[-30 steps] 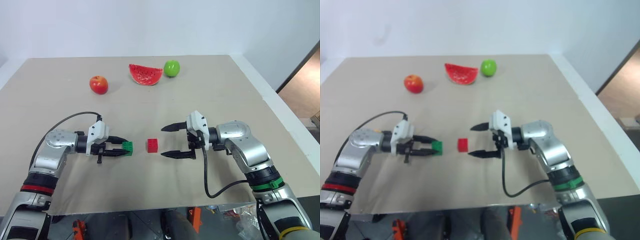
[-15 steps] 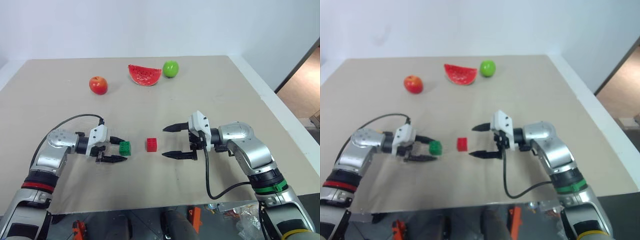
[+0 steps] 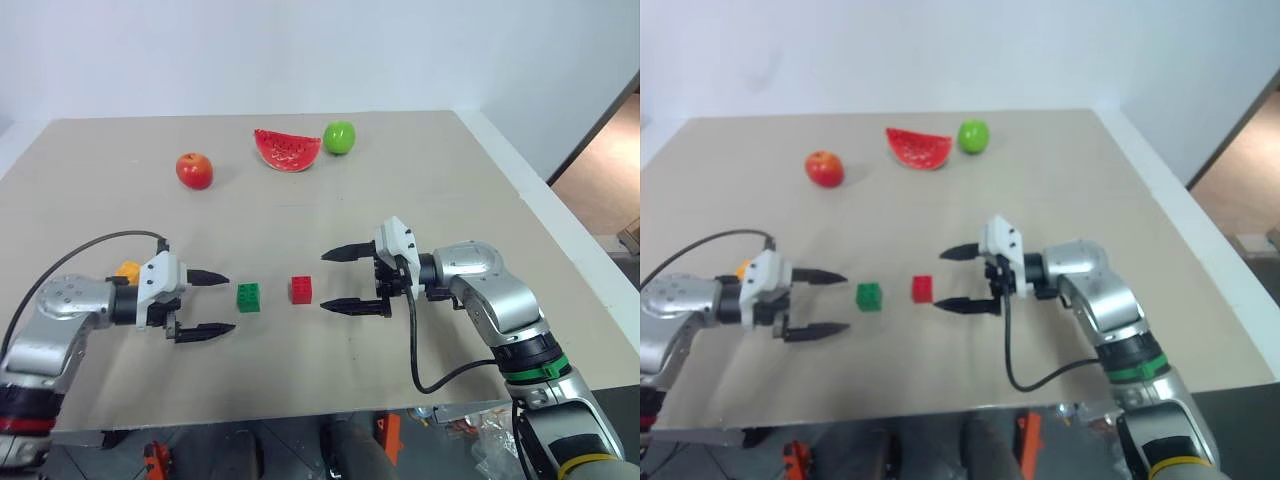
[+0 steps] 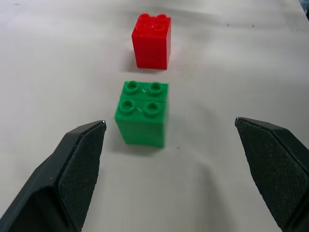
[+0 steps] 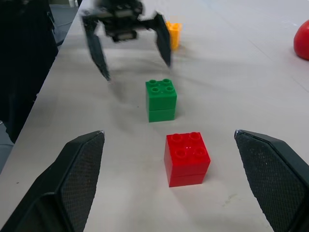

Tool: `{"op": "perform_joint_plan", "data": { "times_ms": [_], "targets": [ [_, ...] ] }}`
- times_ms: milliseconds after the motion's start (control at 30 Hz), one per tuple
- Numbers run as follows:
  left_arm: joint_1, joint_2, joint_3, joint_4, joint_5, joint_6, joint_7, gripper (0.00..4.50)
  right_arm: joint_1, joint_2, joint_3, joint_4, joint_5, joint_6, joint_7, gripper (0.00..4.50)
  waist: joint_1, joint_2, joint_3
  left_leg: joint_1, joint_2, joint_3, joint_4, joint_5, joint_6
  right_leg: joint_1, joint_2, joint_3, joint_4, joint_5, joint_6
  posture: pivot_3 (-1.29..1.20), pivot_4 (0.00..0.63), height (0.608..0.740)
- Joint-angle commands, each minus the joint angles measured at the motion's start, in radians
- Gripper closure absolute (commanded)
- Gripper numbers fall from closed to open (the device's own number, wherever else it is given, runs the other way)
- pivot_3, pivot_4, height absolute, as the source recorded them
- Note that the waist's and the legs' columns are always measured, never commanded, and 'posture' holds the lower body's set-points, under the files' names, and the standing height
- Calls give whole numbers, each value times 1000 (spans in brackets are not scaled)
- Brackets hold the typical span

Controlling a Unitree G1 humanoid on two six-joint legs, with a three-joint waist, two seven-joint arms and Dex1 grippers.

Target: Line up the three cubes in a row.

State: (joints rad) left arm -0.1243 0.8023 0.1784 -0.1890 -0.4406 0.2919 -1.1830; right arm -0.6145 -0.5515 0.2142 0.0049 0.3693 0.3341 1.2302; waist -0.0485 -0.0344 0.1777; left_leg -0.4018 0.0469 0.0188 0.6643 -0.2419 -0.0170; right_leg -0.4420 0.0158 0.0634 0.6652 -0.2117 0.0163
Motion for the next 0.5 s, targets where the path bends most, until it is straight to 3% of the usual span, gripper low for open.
{"op": "perform_joint_plan", "data": {
  "times_ms": [33, 200, 500],
  "targets": [
    [54, -23, 146, -153, -66, 107, 174, 49, -38, 9, -29, 17, 13, -27, 16, 0, 1, 0, 0, 0, 0, 0, 0, 0, 0, 0, 0, 0, 0, 0, 0, 0, 150, 740],
    [212, -184, 320, -314, 7, 144, 516, 49, -59, 28, -28, 58, 17, -40, 35, 0, 2, 0, 0, 2, 0, 0, 0, 0, 0, 2, 0, 0, 0, 0, 0, 0, 150, 740],
    [353, -459, 378, -438, 66, 173, 882, 49, -72, 46, -14, 91, 7, -51, 73, 0, 3, -1, -1, 4, -1, 2, 0, 0, 0, 3, -1, 1, 0, 1, -1, 0, 150, 740]
  ]
}}
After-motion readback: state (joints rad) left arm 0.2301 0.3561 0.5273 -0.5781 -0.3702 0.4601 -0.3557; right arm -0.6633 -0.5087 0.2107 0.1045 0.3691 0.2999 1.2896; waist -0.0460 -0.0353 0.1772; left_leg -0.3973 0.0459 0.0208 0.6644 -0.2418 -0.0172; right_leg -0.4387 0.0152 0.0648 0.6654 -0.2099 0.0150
